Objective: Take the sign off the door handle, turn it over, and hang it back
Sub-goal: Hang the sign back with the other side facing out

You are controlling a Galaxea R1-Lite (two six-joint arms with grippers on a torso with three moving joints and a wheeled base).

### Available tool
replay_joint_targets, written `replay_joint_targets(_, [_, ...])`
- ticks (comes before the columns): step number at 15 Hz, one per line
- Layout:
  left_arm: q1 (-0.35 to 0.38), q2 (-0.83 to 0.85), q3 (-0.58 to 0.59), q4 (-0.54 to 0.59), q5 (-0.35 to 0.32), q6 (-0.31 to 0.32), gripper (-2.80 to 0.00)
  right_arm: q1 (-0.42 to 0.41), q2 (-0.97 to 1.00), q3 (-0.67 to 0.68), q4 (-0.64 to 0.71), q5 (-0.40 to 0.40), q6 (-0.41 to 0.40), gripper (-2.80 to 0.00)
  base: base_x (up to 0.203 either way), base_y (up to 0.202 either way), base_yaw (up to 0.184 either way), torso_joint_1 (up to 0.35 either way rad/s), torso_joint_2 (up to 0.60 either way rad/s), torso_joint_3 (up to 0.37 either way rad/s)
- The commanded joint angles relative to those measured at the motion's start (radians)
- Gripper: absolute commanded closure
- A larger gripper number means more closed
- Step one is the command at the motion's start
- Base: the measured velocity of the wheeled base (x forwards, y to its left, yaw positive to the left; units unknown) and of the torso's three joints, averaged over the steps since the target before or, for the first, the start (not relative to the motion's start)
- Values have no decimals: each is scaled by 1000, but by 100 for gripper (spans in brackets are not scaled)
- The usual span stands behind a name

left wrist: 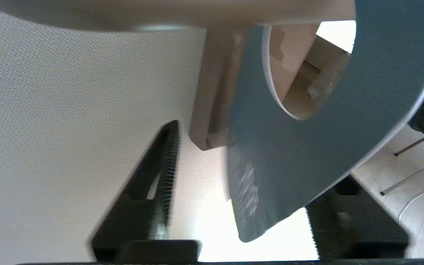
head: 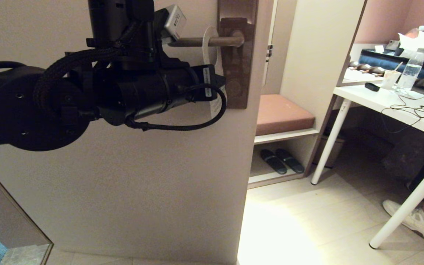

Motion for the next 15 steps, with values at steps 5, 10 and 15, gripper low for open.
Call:
replay_joint_targets(5, [-18, -19, 11, -2, 3, -5, -280, 0, 2, 0, 0, 1, -1, 0, 0, 0, 0, 0, 0, 0])
replay_joint_targets(10, [-22, -84, 84, -4, 2, -9, -280, 0, 2, 0, 0, 0, -1, 0, 0, 0, 0, 0, 0, 0])
replay_joint_targets(15, [-7, -179, 193, -12, 3, -9, -280, 0, 2, 0, 0, 1, -1, 0, 0, 0, 0, 0, 0, 0])
